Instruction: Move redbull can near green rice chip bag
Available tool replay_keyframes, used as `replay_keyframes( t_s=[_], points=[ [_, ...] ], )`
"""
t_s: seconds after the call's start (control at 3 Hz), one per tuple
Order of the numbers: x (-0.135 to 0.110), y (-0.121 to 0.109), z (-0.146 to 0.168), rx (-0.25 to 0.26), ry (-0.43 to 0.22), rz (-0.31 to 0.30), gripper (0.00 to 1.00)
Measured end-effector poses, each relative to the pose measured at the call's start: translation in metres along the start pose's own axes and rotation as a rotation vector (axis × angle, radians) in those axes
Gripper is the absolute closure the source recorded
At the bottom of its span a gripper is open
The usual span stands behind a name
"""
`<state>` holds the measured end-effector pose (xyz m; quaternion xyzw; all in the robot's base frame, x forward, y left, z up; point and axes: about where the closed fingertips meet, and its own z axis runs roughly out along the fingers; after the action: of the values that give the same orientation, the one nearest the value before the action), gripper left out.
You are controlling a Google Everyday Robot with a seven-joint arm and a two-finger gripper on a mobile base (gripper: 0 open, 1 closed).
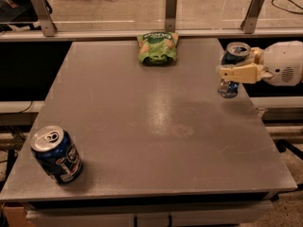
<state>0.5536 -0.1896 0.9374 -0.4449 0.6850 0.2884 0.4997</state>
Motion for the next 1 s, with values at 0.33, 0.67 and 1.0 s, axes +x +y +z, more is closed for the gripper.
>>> replay_keyframes(
  t_s=[0.33,0.67,1.0],
  points=[
    [-0.007,-0.014,0.007,0.025,-0.009,-0.008,1.00],
    [-0.020,-0.050,0.021,0.066,-0.053,-0.016,1.00],
    [-0.037,-0.089,0.053,0.073,-0.127,-0.017,1.00]
  ],
)
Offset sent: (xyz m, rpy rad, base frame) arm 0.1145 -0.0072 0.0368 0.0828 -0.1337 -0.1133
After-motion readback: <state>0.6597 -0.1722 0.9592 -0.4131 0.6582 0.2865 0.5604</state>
